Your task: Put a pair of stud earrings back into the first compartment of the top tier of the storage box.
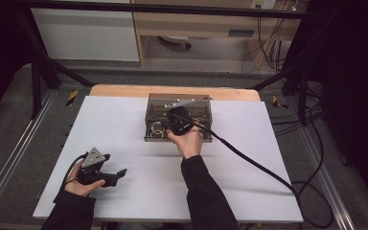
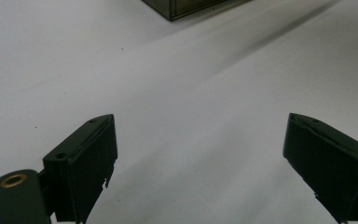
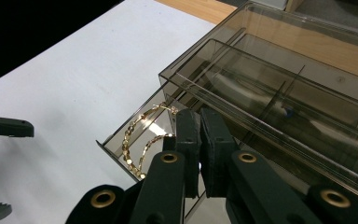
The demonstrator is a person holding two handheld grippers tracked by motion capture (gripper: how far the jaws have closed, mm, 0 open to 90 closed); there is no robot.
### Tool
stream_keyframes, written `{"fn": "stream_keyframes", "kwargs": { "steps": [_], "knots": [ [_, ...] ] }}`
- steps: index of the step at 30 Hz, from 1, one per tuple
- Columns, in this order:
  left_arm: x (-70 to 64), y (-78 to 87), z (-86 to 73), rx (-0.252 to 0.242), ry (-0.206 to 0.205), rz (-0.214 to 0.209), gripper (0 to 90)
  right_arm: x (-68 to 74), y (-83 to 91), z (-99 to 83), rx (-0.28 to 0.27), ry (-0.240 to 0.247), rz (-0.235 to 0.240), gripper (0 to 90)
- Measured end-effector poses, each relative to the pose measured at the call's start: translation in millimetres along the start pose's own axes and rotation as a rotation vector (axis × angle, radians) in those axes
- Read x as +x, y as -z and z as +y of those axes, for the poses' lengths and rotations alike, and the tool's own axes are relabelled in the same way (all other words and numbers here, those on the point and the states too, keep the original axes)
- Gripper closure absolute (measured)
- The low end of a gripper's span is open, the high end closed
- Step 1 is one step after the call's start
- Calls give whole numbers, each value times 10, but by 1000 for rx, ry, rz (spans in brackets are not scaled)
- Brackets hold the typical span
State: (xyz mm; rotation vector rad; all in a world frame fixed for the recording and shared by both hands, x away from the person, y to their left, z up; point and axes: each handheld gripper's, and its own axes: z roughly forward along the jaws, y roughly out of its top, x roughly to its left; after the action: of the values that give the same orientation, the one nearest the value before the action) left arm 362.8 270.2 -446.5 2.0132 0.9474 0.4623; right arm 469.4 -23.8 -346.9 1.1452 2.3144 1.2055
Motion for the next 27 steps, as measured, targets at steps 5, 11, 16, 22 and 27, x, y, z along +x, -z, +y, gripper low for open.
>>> {"fn": "stream_keyframes", "kwargs": {
  "steps": [5, 11, 16, 22, 27],
  "knots": [
    [0, 0, 0, 0, 0, -1, 98, -1, -62, -13, 5, -4, 2, 868],
    [-1, 1, 0, -1, -1, -1, 98, -6, -121, -36, 16, -6, -1, 868],
    [-4, 1, 1, -2, 0, -2, 98, -7, -164, -58, 25, -9, -4, 868],
    [1, 6, 2, -5, 1, -3, 98, -3, -223, -94, 42, 4, -4, 868],
    [-1, 2, 0, -3, 2, -2, 98, 1, -226, -100, 50, 4, 1, 868]
  ]
}}
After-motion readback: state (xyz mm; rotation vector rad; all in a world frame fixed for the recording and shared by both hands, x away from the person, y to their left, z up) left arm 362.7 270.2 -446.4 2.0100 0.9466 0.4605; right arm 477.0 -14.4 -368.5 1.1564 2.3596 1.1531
